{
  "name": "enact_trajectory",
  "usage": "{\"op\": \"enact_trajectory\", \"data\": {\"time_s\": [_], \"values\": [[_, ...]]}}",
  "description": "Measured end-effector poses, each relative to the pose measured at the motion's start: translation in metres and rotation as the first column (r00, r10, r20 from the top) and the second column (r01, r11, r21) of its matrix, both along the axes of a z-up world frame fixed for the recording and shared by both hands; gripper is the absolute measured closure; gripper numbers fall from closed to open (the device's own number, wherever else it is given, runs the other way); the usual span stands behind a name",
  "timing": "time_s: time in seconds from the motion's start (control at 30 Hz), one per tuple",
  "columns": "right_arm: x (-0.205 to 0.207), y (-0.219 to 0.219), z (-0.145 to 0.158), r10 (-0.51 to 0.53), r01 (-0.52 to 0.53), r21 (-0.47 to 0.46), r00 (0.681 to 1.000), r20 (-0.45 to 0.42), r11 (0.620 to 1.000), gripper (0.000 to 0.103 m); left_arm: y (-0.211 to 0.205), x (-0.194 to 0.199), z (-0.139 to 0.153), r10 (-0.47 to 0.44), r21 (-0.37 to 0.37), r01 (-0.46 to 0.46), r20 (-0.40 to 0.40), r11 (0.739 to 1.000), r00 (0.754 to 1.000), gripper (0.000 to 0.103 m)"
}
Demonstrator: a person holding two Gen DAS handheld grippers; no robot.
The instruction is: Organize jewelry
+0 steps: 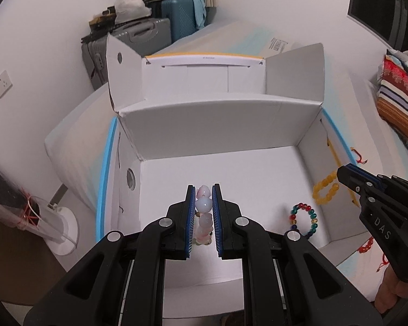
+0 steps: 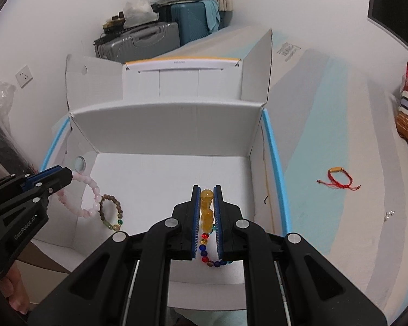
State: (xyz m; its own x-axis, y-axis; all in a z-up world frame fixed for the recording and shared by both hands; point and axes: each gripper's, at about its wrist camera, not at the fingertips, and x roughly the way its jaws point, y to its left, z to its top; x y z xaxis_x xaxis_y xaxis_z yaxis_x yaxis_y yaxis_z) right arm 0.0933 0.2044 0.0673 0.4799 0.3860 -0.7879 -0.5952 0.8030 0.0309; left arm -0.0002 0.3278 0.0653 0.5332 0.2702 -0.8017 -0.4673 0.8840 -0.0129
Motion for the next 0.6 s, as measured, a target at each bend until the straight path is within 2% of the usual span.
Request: {"op": "enact_trajectory", "data": {"time_s": [0.6], "values": [[0.010, 0.011, -0.051, -0.015, 0.009, -0.077, 0.996, -0.083, 0.997, 0.094, 0.014, 0.010, -0.044, 0.028, -0.017, -0.030, -0.110, 0.999, 0.994, 0.091]]}}
